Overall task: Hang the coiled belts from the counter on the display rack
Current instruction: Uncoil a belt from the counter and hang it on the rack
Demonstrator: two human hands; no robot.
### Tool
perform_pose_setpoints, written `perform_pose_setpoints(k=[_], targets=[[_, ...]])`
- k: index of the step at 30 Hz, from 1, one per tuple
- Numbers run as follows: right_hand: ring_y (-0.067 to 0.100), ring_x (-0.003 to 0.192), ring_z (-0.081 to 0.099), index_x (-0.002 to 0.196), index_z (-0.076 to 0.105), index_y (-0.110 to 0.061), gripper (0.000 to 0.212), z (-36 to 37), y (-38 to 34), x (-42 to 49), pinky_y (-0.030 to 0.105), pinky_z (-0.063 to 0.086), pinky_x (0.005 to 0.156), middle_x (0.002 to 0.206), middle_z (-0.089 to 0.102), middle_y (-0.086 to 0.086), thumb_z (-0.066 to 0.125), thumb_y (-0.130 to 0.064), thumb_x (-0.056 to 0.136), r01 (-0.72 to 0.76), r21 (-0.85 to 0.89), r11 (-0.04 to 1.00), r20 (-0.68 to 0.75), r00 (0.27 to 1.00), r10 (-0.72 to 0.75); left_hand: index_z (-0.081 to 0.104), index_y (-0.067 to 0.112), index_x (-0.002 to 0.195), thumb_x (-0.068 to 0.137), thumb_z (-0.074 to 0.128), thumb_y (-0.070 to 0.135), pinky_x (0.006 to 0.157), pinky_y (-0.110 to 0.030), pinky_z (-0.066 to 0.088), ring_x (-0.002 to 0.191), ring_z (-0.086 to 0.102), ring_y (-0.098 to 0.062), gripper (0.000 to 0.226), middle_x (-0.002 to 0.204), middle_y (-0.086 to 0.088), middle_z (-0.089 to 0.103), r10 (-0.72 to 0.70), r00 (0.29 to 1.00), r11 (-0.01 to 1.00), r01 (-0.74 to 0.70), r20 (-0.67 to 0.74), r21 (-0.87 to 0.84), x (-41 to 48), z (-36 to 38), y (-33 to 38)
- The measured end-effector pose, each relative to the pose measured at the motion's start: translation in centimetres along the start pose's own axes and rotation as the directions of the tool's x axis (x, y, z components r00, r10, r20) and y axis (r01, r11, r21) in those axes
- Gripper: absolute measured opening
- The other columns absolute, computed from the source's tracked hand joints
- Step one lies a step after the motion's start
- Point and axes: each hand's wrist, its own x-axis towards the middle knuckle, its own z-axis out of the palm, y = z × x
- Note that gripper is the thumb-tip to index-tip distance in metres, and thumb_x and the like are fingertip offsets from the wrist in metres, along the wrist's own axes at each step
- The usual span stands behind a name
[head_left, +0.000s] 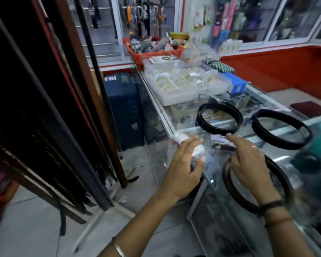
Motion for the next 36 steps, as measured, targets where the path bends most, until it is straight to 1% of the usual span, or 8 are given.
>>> perform_pose_setpoints(k=[5, 8, 10, 17, 21, 30, 33, 36], targets=[[0.035, 0.137, 0.036, 0.14, 0.036, -0.008, 0.069, 0.4, 4.7, 0.0, 0.055, 0.034, 0.108, 0.147, 0.042, 0.015, 0.052, 0.002, 0.073, -0.107, -0.233, 0.967, 0.232, 0.959, 0.162, 0.04, 0.015, 0.139, 0.095, 0.053, 0.023, 0.106, -0.024, 0.035, 0.127, 0.041, -0.011, 0.046, 0.144, -0.002, 0.042, -0.257, 0.947, 0.964, 0.265, 0.195, -0.017, 1.3, 5.2, 0.0], [0.035, 0.139, 0.031, 0.141, 0.033, -0.008, 0.063, 0.8, 6.0, 0.3, 0.056, 0.03, 0.111, 0.148, 0.039, 0.015, 0.046, -0.016, 0.08, -0.085, -0.305, 0.949, 0.34, 0.921, 0.192, 0.038, 0.013, 0.139, 0.093, 0.057, 0.029, 0.101, -0.025, 0.035, 0.129, 0.043, -0.02, 0.053, 0.142, -0.005, 0.042, -0.307, 0.919, 0.949, 0.315, 0.249, 0.008, 2.3, 8.2, 0.0], [0.036, 0.137, 0.033, 0.14, 0.034, -0.007, 0.063, 1.0, 6.6, 0.7, 0.055, 0.029, 0.11, 0.146, 0.041, 0.016, 0.055, -0.011, 0.08, -0.091, -0.323, 0.942, 0.345, 0.916, 0.207, 0.039, 0.013, 0.137, 0.09, 0.061, 0.031, 0.103, -0.032, 0.037, 0.127, 0.043, -0.025, 0.055, 0.137, -0.007, 0.043, -0.331, 0.907, 0.943, 0.326, 0.26, 0.062, 2.7, 9.8, 0.0], [0.045, 0.099, 0.054, 0.11, 0.062, -0.004, 0.038, 1.3, 7.3, 2.8, 0.053, 0.043, 0.088, 0.104, 0.057, 0.023, 0.068, -0.003, 0.072, -0.098, -0.323, 0.941, 0.246, 0.952, 0.183, 0.05, 0.009, 0.126, 0.089, 0.05, 0.009, 0.095, -0.044, 0.041, 0.119, 0.046, -0.034, 0.037, 0.127, -0.013, 0.049, -0.37, 0.908, 0.906, 0.306, 0.195, 0.293, 3.4, 11.3, -0.1], [0.039, 0.093, 0.06, 0.103, 0.065, -0.01, 0.029, 0.9, 6.6, 3.6, 0.047, 0.048, 0.076, 0.104, 0.059, 0.014, 0.072, -0.015, 0.076, -0.059, -0.302, 0.952, 0.295, 0.944, 0.152, 0.055, 0.015, 0.127, 0.086, 0.048, 0.005, 0.092, -0.044, 0.044, 0.116, 0.053, -0.034, 0.043, 0.129, -0.007, 0.056, -0.356, 0.926, 0.888, 0.295, 0.123, 0.352, 3.9, 9.8, -0.1], [0.037, 0.093, 0.061, 0.104, 0.042, -0.014, 0.034, 1.0, -1.4, 5.1, 0.038, 0.037, 0.064, 0.102, 0.063, 0.011, 0.062, -0.033, 0.086, 0.078, -0.044, 0.996, 0.3, 0.952, -0.061, 0.062, 0.026, 0.121, 0.085, 0.052, 0.003, 0.079, -0.037, 0.048, 0.103, 0.061, -0.024, 0.044, 0.115, 0.004, 0.065, -0.231, 0.952, 0.897, 0.289, -0.204, 0.335, 2.6, 1.1, -2.1], [0.028, 0.081, 0.059, 0.094, 0.037, -0.019, 0.03, 2.0, -5.6, 5.7, 0.04, 0.043, 0.066, 0.087, 0.06, 0.004, 0.064, -0.027, 0.085, 0.065, 0.285, 0.956, 0.379, 0.909, -0.174, 0.062, 0.026, 0.12, 0.088, 0.051, 0.004, 0.079, -0.035, 0.05, 0.103, 0.061, -0.017, 0.04, 0.114, 0.007, 0.064, -0.18, 0.931, 0.878, 0.298, -0.317, 0.375, 1.6, -3.2, -3.3], [0.01, 0.076, 0.05, 0.09, 0.04, -0.022, 0.025, 3.2, -10.3, 6.0, 0.026, 0.04, 0.07, 0.082, 0.05, -0.007, 0.064, -0.016, 0.086, 0.038, 0.563, 0.825, 0.335, 0.902, -0.27, 0.067, 0.019, 0.113, 0.088, 0.052, 0.002, 0.087, -0.032, 0.051, 0.103, 0.061, -0.009, 0.033, 0.109, 0.009, 0.064, -0.157, 0.909, 0.931, 0.267, -0.387, 0.249, 0.5, -7.9, -4.4]])
